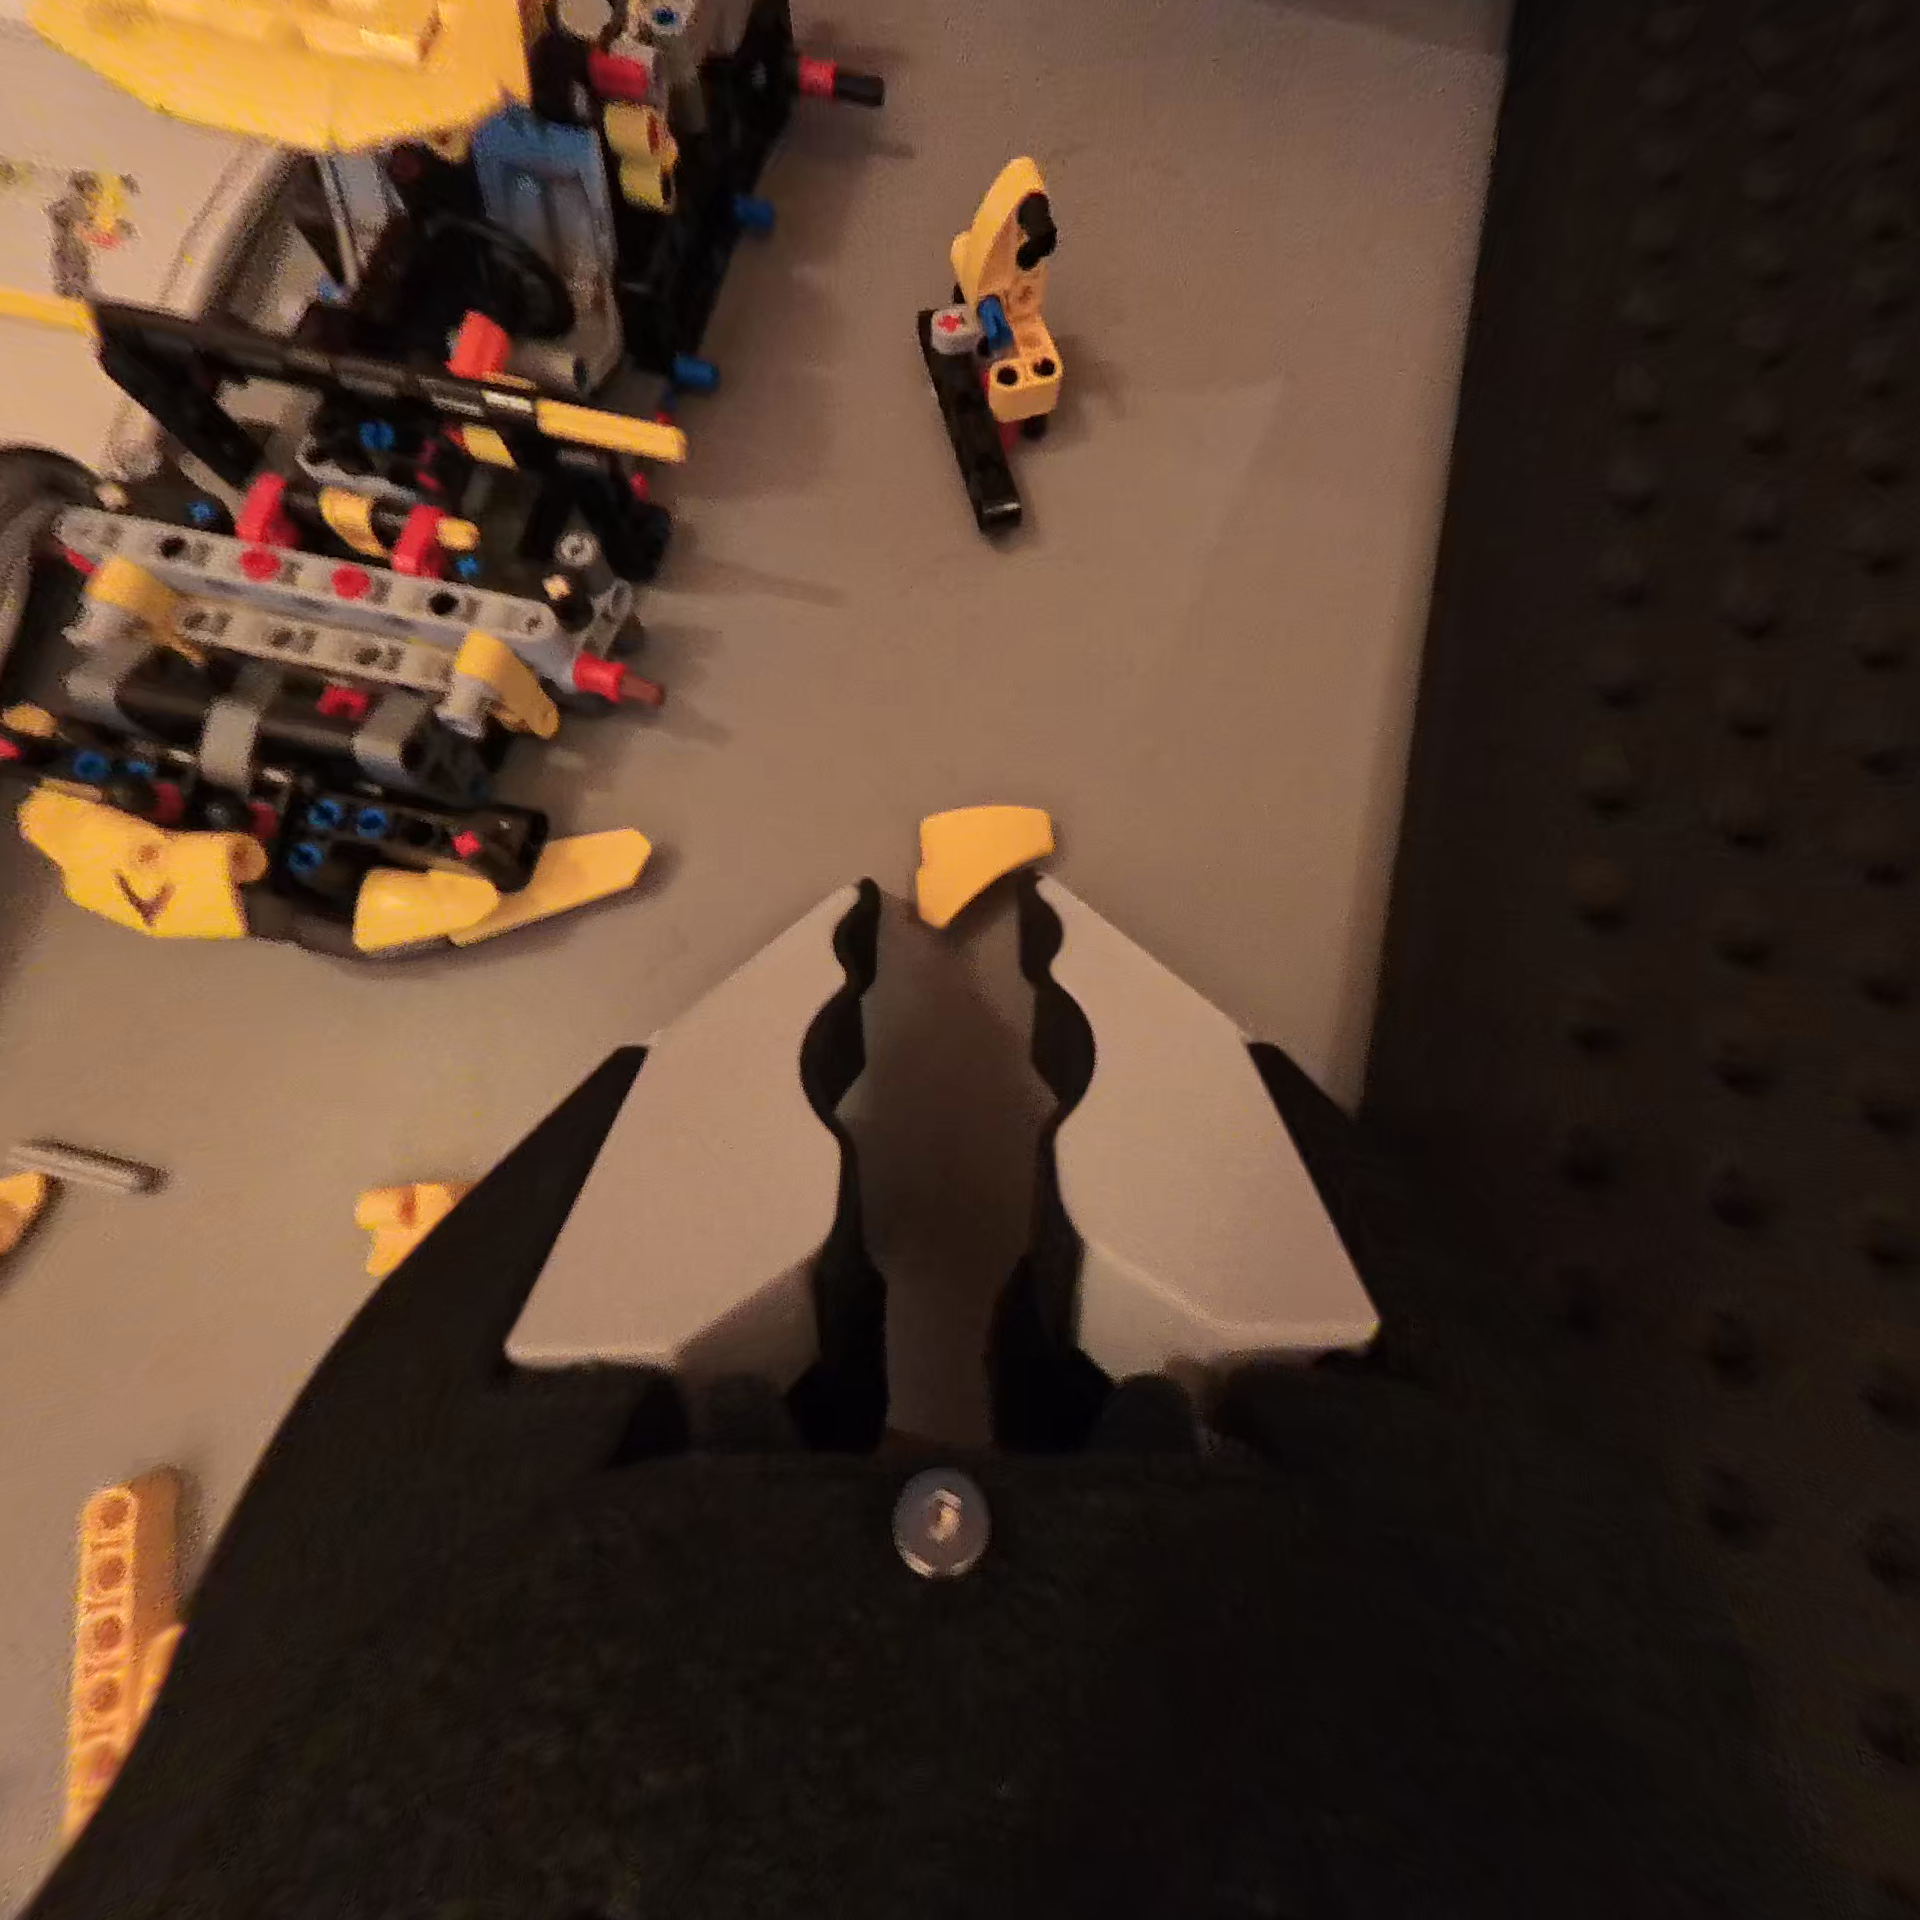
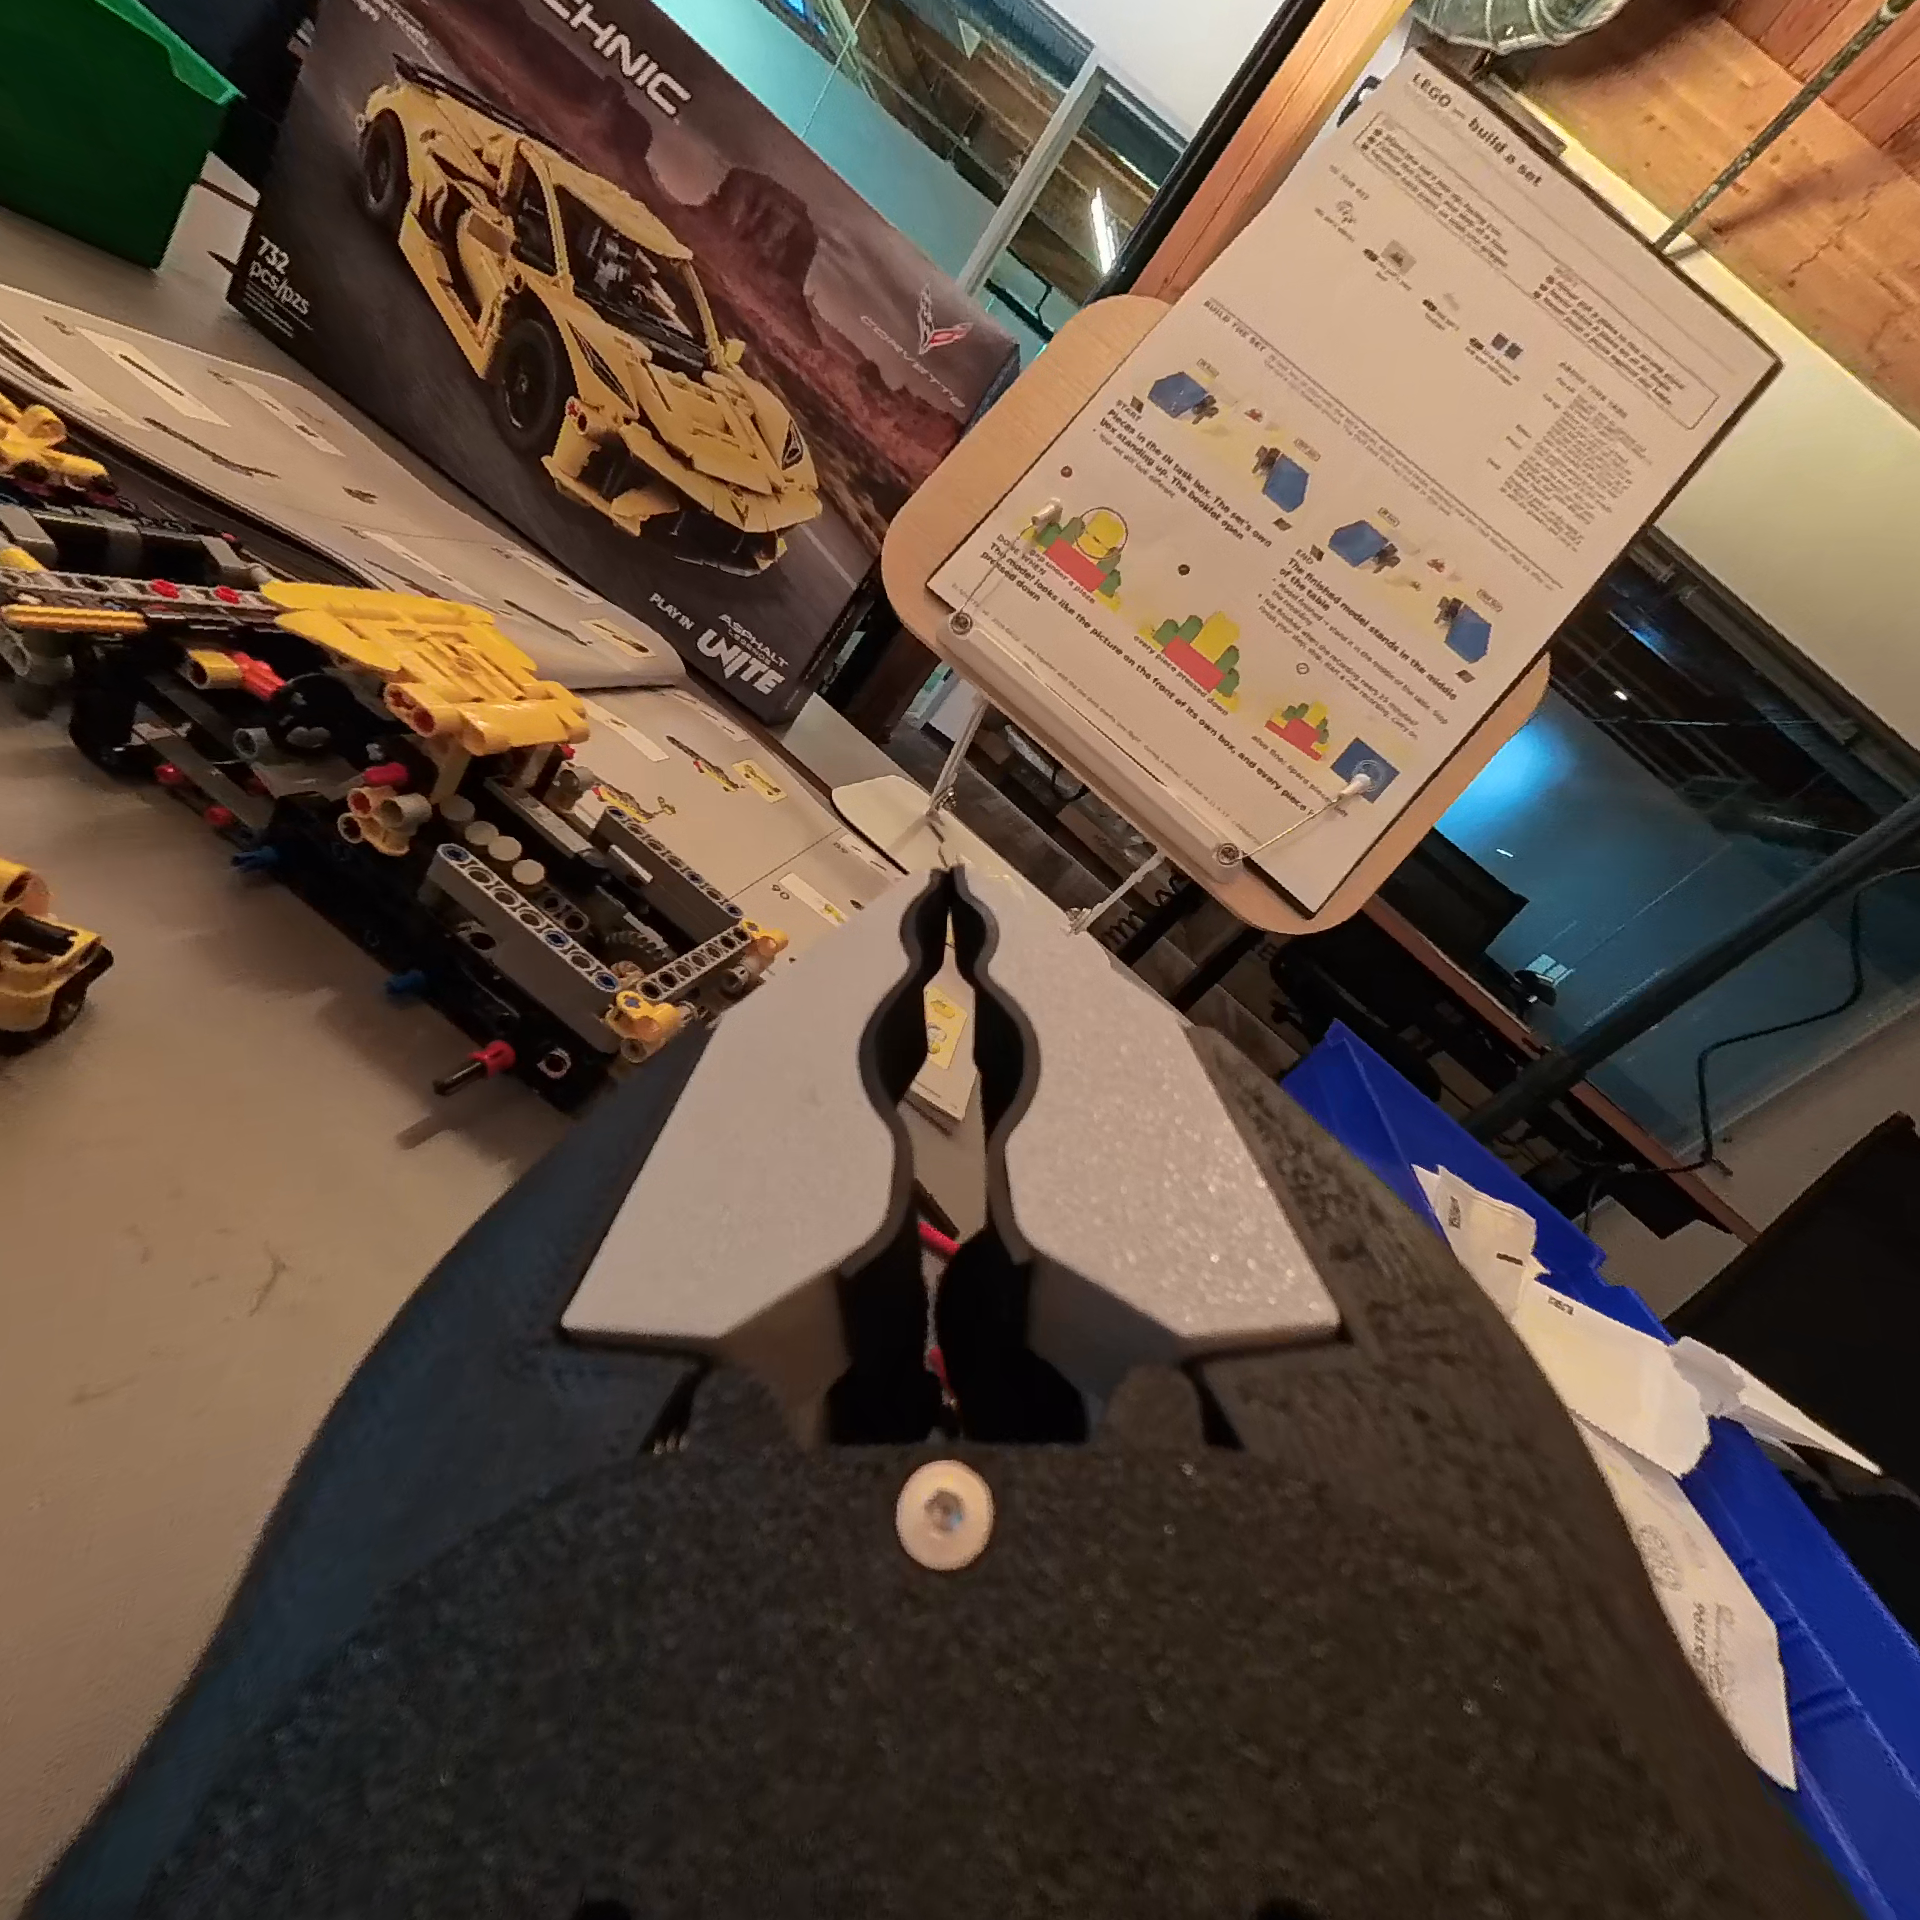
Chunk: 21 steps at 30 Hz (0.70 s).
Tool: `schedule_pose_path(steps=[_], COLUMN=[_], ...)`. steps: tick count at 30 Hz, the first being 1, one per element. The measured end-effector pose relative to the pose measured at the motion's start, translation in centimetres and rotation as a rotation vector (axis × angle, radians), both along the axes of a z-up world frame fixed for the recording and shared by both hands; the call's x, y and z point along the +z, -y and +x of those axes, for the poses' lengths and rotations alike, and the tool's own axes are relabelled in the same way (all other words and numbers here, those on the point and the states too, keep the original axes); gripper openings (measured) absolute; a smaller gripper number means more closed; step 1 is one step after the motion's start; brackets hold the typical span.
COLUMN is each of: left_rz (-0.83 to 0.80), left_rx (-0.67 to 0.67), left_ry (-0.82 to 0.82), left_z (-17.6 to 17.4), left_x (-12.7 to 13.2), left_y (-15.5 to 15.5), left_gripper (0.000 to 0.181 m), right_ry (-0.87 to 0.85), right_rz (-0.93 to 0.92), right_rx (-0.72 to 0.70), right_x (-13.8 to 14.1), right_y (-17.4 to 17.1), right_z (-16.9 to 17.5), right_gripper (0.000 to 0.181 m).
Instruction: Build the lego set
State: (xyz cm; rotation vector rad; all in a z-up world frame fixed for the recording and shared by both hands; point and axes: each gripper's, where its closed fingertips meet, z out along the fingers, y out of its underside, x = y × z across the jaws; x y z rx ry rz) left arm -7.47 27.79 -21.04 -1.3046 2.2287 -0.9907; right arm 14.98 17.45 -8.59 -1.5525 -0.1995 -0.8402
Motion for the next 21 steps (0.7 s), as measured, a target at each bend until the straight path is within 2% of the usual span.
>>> schedule_pose_path(steps=[2,10,12,16,21], left_rz=[0.038,0.115,0.208,0.505,0.628], left_rx=[-0.028,0.008,0.008,-0.063,-0.142], left_ry=[0.032,0.161,0.212,0.294,0.278], left_z=[0.1,2.1,2.6,3.1,3.0], left_x=[0.0,1.8,2.4,2.5,1.5], left_y=[0.2,0.7,0.5,0.2,0.8], left_gripper=[0.011,0.005,0.005,0.004,0.004], right_ry=[0.004,0.018,0.019,0.020,0.013], right_rz=[-0.004,-0.024,-0.029,-0.041,-0.037], right_rx=[0.003,0.003,0.003,0.009,0.012], right_x=[-0.1,-0.4,-0.5,-0.7,-0.7], right_y=[-0.1,-0.3,-0.4,-0.5,-0.5], right_z=[-0.1,-0.2,-0.2,-0.3,-0.3], right_gripper=[0.000,0.000,0.000,0.000,0.000])
